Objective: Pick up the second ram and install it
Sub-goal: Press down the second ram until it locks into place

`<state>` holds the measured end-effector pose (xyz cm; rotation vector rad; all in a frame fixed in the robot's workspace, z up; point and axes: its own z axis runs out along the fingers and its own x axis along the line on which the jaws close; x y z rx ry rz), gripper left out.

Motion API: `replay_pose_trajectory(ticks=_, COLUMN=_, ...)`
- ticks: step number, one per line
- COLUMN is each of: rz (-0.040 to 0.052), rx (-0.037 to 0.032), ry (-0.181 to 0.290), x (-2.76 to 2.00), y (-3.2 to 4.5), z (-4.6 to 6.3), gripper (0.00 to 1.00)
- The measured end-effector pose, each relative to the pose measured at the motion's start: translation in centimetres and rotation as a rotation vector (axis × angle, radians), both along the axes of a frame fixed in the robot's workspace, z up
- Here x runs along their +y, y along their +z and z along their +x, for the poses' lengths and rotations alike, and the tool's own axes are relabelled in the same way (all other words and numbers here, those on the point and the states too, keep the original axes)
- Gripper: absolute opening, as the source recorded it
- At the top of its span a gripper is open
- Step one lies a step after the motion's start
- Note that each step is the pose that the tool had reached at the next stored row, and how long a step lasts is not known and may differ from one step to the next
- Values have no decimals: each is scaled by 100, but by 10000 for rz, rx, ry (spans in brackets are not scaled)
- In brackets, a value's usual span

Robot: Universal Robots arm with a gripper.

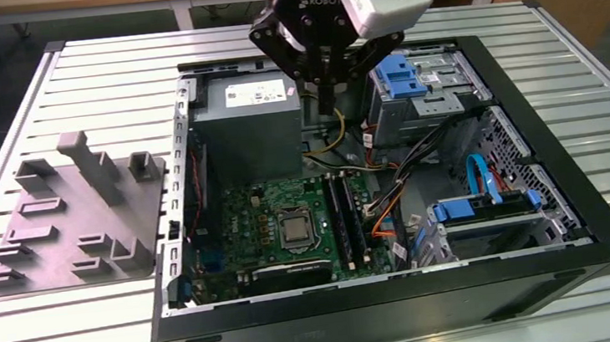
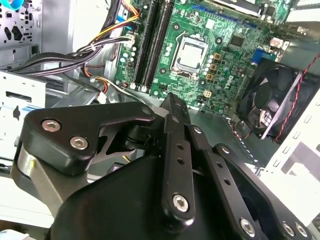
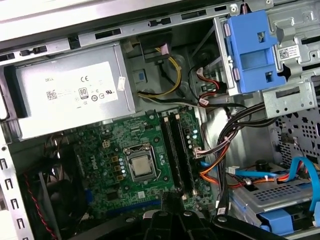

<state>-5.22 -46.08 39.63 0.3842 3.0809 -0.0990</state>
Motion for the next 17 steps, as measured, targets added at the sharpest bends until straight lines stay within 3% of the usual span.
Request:
replay_pose_trajectory(ticks=3, rz=37, rx=-61, ry=189, x=-3, y=-11, z=1, gripper=10)
replay_pose_trajectory(ticks=8, rz=77, rx=-91, ry=442, x=-15, y=-46, z=0, gripper=10)
replay_pose_trajectory(ticks=17, rz=99, rx=-94, ry=756, x=-60, y=-198, z=0, gripper=10)
